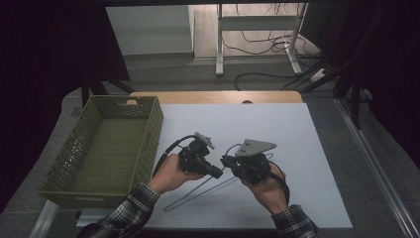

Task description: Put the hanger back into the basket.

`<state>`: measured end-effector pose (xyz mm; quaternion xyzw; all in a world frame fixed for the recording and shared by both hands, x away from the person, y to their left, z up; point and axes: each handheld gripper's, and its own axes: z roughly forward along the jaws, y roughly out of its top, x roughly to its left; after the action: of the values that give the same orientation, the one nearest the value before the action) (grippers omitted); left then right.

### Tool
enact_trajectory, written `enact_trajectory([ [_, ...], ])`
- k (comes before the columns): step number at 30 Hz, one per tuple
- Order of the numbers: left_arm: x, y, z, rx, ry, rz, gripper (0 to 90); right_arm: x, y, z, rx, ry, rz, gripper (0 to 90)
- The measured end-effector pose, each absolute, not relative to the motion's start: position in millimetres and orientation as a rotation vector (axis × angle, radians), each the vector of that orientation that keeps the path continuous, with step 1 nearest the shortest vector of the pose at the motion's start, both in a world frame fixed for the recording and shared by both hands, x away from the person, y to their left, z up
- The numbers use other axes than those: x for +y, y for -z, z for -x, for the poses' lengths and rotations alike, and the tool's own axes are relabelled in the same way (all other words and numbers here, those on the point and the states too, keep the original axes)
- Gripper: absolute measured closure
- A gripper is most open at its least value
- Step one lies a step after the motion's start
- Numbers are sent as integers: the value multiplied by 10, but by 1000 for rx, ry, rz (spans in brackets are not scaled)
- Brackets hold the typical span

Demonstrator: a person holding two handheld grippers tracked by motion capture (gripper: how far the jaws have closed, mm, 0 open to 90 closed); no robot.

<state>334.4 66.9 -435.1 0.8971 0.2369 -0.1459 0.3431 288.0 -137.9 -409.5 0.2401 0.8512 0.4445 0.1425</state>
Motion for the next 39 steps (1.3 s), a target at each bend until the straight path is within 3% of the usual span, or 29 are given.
enact_trajectory([
  [11, 919, 4224, -3415, 696, 359, -2238, 875, -1682, 4068, -2808, 2406, -1368, -787, 469],
  [19, 1120, 4029, -3459, 717, 309, -2212, 874, -1873, 4138, -2736, 2457, -1364, -855, 204],
  [23, 1258, 3868, -3480, 724, 272, -2207, 874, -1940, 4185, -2701, 2458, -1359, -883, 128],
  [39, 2003, 3348, -3455, 798, 181, -2143, 874, -2149, 4291, -2537, 2485, -1365, -970, 25],
])
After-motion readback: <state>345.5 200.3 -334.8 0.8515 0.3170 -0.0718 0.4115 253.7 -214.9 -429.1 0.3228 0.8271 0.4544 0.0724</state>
